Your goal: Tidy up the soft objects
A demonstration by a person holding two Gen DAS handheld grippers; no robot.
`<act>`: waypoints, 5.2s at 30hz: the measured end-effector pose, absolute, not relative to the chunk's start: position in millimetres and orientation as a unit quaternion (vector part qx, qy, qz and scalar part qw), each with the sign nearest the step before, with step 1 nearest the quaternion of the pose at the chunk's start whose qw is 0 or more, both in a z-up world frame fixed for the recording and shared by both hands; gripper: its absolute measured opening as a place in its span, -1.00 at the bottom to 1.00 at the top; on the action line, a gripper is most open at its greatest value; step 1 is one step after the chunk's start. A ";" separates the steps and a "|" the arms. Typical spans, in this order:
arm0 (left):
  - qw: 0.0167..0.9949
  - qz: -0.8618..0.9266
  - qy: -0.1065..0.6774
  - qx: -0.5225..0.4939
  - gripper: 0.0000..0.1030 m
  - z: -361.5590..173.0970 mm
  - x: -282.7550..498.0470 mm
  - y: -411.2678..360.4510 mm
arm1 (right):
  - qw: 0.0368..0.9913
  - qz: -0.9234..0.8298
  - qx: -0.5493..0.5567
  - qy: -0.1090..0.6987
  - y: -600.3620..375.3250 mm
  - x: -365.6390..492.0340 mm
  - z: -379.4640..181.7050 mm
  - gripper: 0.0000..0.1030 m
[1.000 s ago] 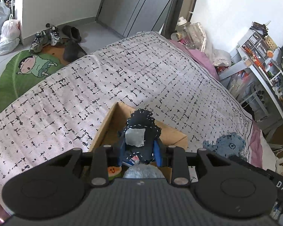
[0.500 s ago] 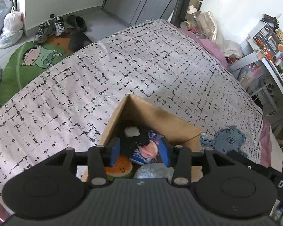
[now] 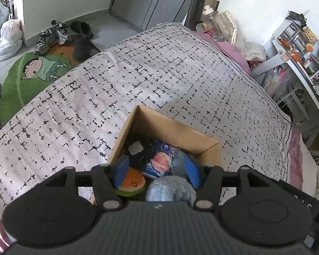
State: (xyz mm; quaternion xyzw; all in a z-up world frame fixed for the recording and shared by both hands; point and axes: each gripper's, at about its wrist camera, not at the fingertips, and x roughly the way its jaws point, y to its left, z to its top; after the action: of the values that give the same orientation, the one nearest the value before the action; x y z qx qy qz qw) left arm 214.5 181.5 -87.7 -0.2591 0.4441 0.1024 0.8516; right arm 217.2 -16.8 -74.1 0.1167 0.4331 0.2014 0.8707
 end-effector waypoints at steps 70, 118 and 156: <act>0.902 0.065 0.384 -0.186 0.70 13.1 9.1 49.3 | 0.923 0.208 0.090 0.311 -170.3 22.3 0.9 1.00; 0.920 0.075 0.368 -0.112 0.93 29.2 -21.5 27.4 | 0.926 0.169 -0.003 0.338 -171.7 -3.9 11.8 1.00; 0.920 0.074 0.368 -0.109 0.93 26.5 -20.0 28.7 | 0.927 0.159 -0.003 0.341 -175.7 -1.3 11.0 1.00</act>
State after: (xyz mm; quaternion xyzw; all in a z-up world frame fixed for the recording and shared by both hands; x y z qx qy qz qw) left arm -20.0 28.7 26.5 -0.1085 0.3684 0.0741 0.9203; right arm -1.3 -175.7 11.0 -0.0027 0.3406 0.1592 0.9266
